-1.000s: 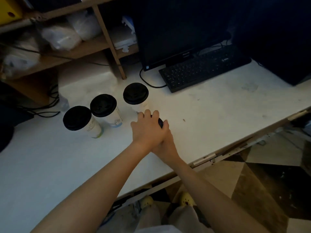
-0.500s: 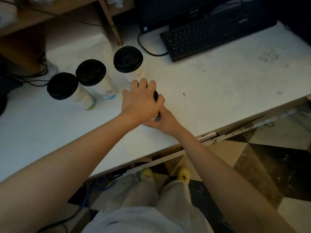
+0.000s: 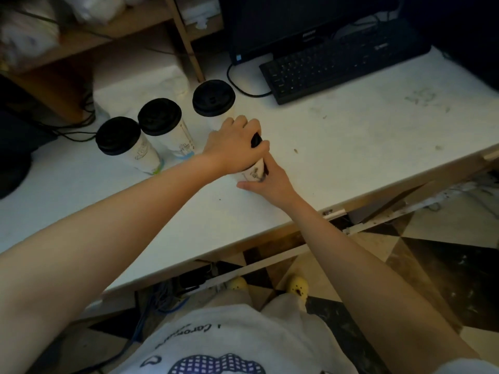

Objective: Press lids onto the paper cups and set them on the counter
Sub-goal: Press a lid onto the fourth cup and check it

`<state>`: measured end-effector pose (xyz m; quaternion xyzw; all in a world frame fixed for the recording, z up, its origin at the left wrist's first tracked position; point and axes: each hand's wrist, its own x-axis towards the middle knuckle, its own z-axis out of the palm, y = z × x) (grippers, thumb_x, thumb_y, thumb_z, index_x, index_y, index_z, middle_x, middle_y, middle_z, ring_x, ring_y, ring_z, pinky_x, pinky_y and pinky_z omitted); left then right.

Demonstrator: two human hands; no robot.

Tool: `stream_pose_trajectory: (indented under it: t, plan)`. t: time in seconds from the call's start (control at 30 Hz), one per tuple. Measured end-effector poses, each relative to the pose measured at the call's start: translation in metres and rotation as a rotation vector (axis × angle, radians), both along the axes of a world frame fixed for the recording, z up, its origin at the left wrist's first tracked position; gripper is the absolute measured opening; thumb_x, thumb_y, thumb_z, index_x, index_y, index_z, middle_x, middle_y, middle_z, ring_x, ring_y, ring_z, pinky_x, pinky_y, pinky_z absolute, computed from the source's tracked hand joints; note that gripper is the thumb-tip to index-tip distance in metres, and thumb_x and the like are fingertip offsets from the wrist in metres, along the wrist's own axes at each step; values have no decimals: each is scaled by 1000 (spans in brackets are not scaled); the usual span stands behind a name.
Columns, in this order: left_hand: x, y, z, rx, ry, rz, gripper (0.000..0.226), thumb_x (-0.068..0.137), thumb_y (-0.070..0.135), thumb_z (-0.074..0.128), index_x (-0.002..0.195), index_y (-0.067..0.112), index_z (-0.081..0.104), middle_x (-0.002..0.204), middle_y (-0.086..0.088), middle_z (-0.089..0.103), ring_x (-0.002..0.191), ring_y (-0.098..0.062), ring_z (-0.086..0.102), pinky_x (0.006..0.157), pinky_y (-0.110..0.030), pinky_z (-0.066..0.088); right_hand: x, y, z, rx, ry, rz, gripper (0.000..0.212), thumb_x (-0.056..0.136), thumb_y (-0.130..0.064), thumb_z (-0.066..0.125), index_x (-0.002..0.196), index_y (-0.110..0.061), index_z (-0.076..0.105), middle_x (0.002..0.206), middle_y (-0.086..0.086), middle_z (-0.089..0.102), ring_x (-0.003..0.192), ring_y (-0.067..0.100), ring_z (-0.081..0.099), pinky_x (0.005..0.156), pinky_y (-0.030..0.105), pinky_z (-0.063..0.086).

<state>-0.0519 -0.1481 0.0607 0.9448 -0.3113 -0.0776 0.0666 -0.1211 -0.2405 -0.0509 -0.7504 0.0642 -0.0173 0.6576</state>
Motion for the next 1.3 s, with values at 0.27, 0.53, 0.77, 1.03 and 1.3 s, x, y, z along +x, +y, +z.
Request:
stream_pose_trajectory:
  t: [0.27, 0.53, 0.77, 1.03, 1.3]
  plan:
    - [29, -4, 85, -206, 344, 204, 75, 79, 68, 48, 143, 37, 23, 141, -9, 37, 122, -31, 45, 94, -45, 47, 0, -30, 77, -262, -247, -223, 67, 66, -33, 82, 123, -19, 50, 113, -1, 54, 106, 17, 48, 85, 28, 43]
    - [24, -1, 172, -679, 687, 166, 70, 62, 55, 69, 123, 35, 41, 109, -4, 54, 95, -23, 63, 57, -33, 57, 4, -57, 186, -715, -500, -409, 71, 66, -35, 76, 128, -11, 50, 114, 7, 52, 105, 22, 40, 84, 21, 35]
    - [26, -2, 221, -1040, 518, -34, 57, 54, 48, 70, 106, 43, 48, 100, 3, 56, 78, -13, 66, 48, -27, 51, 10, -85, 278, -677, -574, -317, 70, 73, -48, 70, 132, -22, 43, 124, -4, 47, 116, 15, 34, 94, 20, 35]
    - [22, 7, 243, -1222, 169, -356, 51, 80, 12, 64, 121, 30, 39, 98, 18, 41, 81, 17, 57, 61, -13, 54, 14, -106, 358, 44, -111, -106, 59, 85, -71, 32, 101, -25, 65, 82, 3, 75, 64, 22, 71, 52, 33, 57]
    - [55, 18, 228, -1127, 341, -472, 86, 73, 17, 75, 134, 48, 23, 133, 27, 35, 119, 3, 49, 90, -19, 48, 25, -101, 354, 252, -206, -81, 32, 86, -42, 62, 106, -19, 54, 94, 5, 61, 71, 23, 70, 60, 35, 58]
